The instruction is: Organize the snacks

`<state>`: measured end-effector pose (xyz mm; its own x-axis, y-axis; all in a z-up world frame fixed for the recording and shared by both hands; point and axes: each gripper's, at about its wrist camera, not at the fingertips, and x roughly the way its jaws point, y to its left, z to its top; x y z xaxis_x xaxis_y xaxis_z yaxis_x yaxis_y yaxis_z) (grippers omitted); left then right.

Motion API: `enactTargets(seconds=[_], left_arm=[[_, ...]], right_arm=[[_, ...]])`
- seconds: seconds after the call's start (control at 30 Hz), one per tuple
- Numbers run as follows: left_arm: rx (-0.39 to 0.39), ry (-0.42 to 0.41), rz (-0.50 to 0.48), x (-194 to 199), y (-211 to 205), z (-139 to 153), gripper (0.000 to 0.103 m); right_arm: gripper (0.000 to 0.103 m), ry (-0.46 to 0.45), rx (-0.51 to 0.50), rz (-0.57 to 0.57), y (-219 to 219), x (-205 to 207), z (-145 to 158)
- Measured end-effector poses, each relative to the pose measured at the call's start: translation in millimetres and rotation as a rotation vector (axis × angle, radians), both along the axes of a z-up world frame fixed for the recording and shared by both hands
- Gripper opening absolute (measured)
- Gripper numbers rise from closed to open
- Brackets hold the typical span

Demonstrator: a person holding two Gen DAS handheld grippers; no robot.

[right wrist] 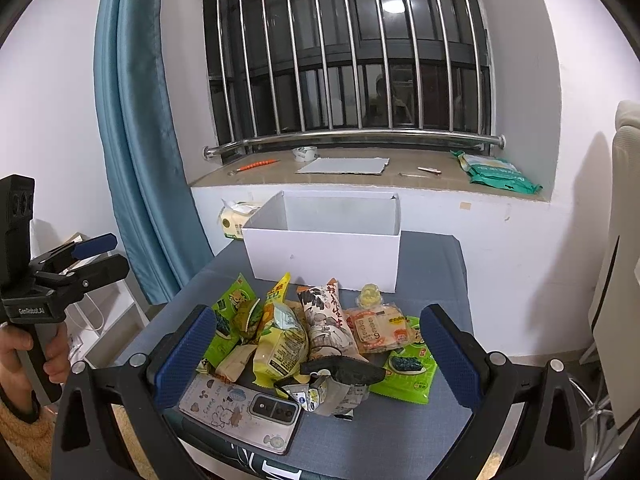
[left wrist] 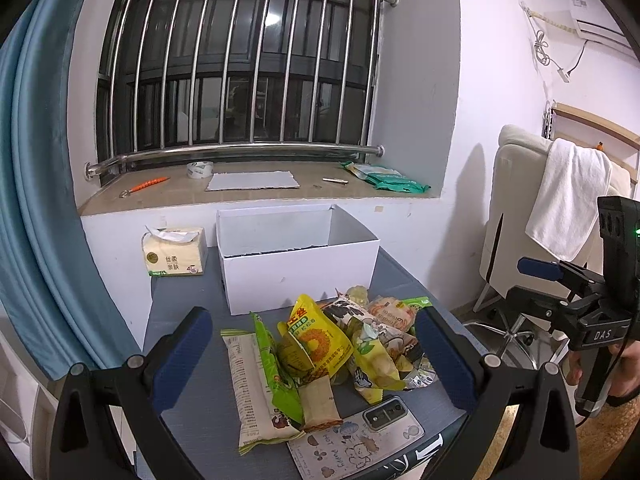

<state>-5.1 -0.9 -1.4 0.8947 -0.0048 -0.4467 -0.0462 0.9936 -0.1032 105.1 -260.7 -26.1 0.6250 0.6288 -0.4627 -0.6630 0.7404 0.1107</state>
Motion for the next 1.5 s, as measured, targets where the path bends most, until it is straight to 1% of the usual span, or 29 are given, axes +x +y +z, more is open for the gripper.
enactTargets(seconds=[0.53, 1.17, 1.33, 1.4, 1.5], left_arm=[[-0.006, 0.005, 0.015, -0.7, 2.0, -0.3, 0.103], [0.007, 0.003, 0.024, -1.4, 2.6, -0.1, 0.103], [0.008, 0.010, 0.027, -1.6, 2.1, -2.2, 0.103], [0.010, 0.014, 0.029, -1.5, 2.0, -3.8, 0.103], [0.004, 0.025, 0.030, -1.2, 3.2, -8.6, 0.103]], right_arm=[[0.103, 0.009, 0.001, -0.002, -1.4, 1.0, -1.1], [0.103, 0.029, -0.008, -0.008, 0.1, 4.8, -6.9], [0.103, 0.075, -0.019, -0.015, 3.2, 16.2, -20.5], [0.103, 0.112, -0.015, -0.017, 4.8, 24.7, -31.0], [0.103, 0.180, -0.002, -0.011, 8.9, 37.9, -54.4]])
